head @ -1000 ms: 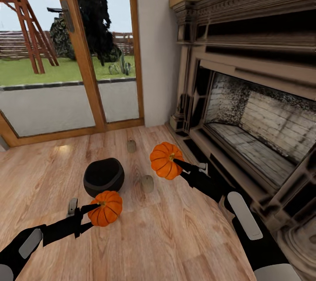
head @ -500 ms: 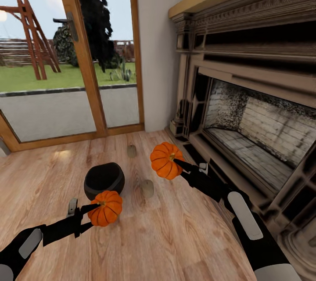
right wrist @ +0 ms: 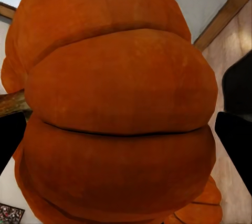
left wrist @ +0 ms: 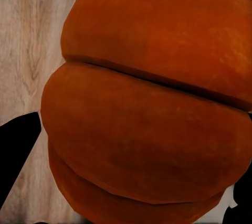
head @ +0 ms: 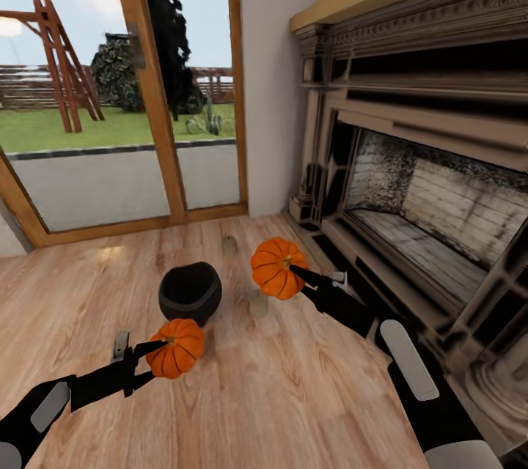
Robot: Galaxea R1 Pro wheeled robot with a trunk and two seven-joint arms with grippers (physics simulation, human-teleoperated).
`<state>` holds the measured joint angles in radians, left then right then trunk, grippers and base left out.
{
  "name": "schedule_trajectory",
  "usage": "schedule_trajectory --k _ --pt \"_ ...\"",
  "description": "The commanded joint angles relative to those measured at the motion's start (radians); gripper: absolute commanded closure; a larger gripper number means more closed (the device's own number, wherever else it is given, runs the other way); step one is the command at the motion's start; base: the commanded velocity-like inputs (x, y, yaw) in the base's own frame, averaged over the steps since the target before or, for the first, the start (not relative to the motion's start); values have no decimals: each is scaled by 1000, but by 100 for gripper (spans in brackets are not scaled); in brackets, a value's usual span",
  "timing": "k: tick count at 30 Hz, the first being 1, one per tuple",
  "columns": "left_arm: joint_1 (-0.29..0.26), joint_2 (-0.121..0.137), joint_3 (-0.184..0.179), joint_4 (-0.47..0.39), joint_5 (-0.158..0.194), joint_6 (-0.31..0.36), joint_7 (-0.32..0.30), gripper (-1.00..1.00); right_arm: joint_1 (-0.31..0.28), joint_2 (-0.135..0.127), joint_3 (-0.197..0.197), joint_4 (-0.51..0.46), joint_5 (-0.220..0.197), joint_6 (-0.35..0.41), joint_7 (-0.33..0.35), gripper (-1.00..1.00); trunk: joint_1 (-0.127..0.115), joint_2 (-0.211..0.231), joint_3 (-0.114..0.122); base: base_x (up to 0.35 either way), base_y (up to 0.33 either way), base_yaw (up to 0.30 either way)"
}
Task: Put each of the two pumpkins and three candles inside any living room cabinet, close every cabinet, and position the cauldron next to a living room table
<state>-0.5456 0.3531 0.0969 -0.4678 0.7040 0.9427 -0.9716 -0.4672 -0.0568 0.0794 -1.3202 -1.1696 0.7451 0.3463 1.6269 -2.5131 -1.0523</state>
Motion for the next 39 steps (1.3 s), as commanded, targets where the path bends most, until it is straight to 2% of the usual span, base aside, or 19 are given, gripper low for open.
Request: schedule_trajectory --k 1,22,39 --pt "0 0 3 0 2 5 -1 100 -1 0 0 0 -7 4 0 100 -1 0 -1 -305 139 -16" --pt "0 -2 3 -2 2 5 1 100 -1 -7 -1 1 -16 4 5 100 -1 0 7 -316 11 -255" --pt "0 -2 2 -1 2 5 1 100 -1 -3 -1 7 -18 2 4 100 -1 0 22 -30 0 -264"
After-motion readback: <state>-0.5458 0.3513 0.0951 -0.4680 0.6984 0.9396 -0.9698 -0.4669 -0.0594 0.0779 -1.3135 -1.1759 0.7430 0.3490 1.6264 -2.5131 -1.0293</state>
